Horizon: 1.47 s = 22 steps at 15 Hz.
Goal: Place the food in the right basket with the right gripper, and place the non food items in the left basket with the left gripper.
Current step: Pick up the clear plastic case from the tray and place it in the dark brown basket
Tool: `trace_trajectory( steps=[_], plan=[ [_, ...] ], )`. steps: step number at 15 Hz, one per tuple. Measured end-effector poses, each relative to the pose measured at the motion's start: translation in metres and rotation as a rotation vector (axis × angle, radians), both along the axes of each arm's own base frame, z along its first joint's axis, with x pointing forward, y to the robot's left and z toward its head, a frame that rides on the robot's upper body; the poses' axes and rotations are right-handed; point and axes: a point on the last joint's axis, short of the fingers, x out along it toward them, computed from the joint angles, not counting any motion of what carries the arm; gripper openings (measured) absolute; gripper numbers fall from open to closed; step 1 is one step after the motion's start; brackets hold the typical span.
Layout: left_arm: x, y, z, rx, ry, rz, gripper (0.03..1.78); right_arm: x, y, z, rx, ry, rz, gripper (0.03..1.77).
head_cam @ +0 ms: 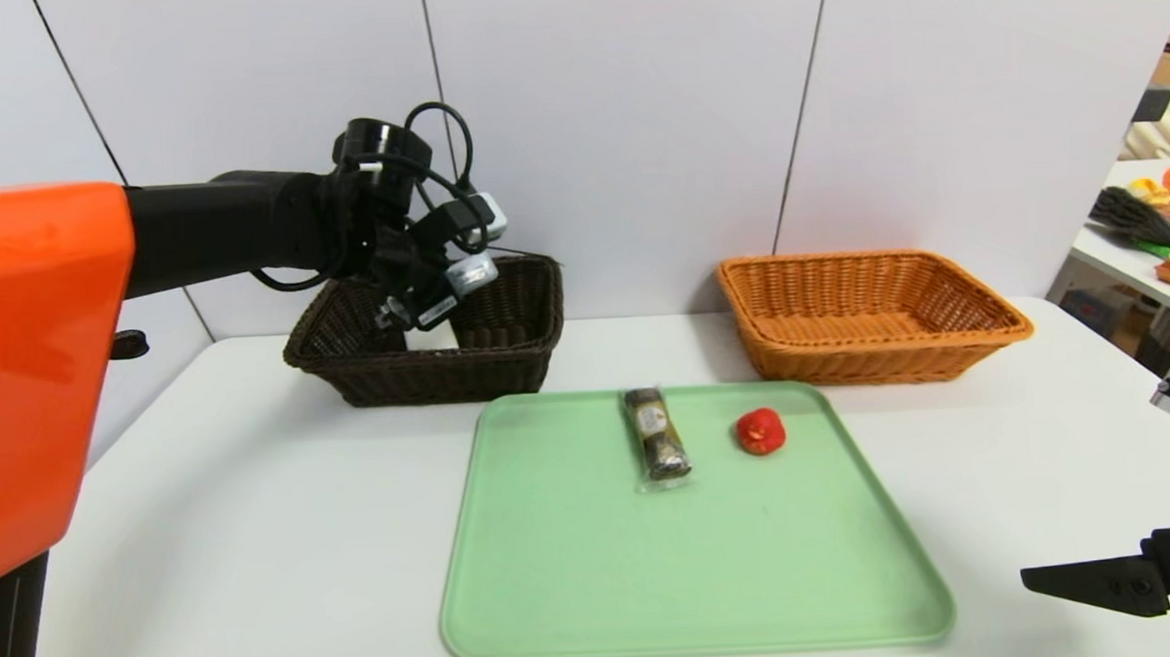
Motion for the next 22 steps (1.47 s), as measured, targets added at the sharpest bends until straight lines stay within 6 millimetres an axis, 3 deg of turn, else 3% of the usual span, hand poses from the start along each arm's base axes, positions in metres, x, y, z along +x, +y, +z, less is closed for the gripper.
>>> trace_trajectory(
  steps=[5,9,13,17,22],
  plan=[
    [0.009,-0.003,-0.014,0.019,-0.001,0.029,0.55,-0.001,0.0,-0.003,-0.001,0.011,-0.001,1.7],
    [0.01,-0.003,-0.016,0.016,0.004,0.032,0.96,-0.002,0.0,-0.004,-0.001,0.015,0.0,1.7],
    [0.01,-0.003,-0.015,0.01,-0.001,0.035,1.27,-0.002,0.0,-0.004,-0.001,0.017,0.0,1.7],
    [0.001,-0.009,0.007,-0.127,-0.057,0.085,1.44,-0.003,0.0,-0.004,-0.002,0.014,-0.003,1.7],
    [-0.039,-0.055,0.037,-0.419,-0.027,0.108,1.56,-0.006,-0.001,-0.002,-0.001,0.0,-0.006,1.7]
  ],
)
